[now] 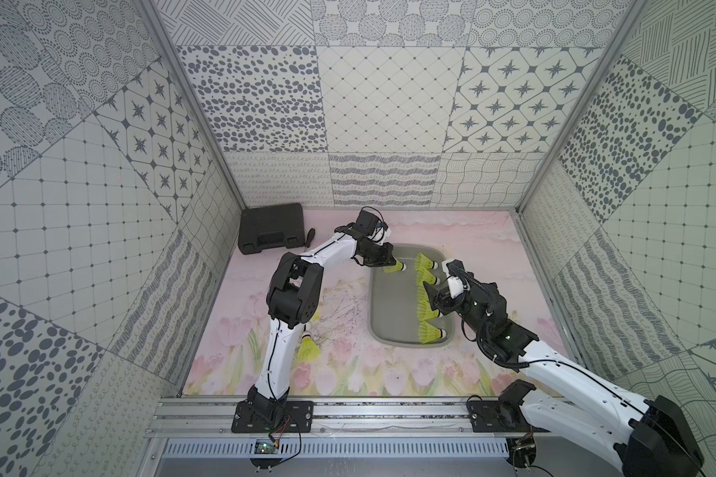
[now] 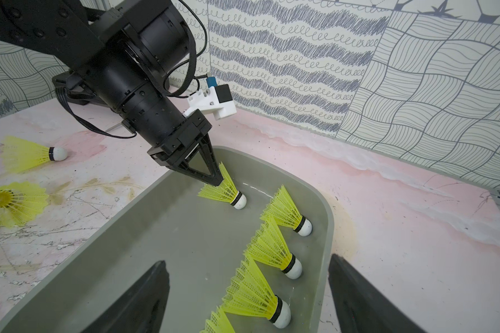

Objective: Put the shuttlecocks into the storage box
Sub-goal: Place the shuttlecock in the storage box.

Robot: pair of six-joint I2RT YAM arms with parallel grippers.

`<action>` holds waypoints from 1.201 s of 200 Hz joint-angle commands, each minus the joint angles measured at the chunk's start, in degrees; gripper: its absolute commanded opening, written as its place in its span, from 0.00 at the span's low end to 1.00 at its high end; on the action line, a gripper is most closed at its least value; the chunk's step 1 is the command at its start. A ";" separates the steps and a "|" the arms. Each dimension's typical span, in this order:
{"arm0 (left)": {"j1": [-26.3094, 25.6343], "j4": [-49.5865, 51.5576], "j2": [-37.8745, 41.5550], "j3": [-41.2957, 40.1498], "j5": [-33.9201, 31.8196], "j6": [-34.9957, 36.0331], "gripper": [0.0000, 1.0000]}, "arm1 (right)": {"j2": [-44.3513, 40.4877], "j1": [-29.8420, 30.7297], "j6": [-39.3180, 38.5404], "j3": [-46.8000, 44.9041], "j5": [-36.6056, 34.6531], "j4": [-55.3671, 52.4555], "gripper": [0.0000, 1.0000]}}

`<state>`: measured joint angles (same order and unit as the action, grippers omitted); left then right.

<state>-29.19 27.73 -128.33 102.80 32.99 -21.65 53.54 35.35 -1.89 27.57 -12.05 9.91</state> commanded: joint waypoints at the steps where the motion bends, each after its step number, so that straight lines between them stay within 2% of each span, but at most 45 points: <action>1: 0.27 4.82 -0.94 1.92 -1.18 2.92 0.00 | -0.54 -0.20 0.48 -0.71 -0.25 2.06 0.90; 86: 0.22 8.11 -1.04 4.04 -6.03 5.29 0.05 | 0.01 -0.54 0.69 -0.92 0.13 2.32 0.90; 101: 0.32 8.29 -1.13 4.24 -6.49 5.56 0.10 | 0.12 -0.63 0.81 -0.94 0.24 2.41 0.90; 173: 0.31 9.37 -1.51 5.72 -8.07 6.53 0.15 | 0.22 -0.81 0.87 -0.86 0.70 2.35 0.91; 240: 0.32 10.18 -2.28 7.12 -9.00 7.06 0.25 | 0.14 -0.94 0.88 -0.78 0.64 2.14 0.91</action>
<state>-29.19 35.81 -130.37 108.95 25.19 -16.38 53.60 34.65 -1.67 27.20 -11.81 10.00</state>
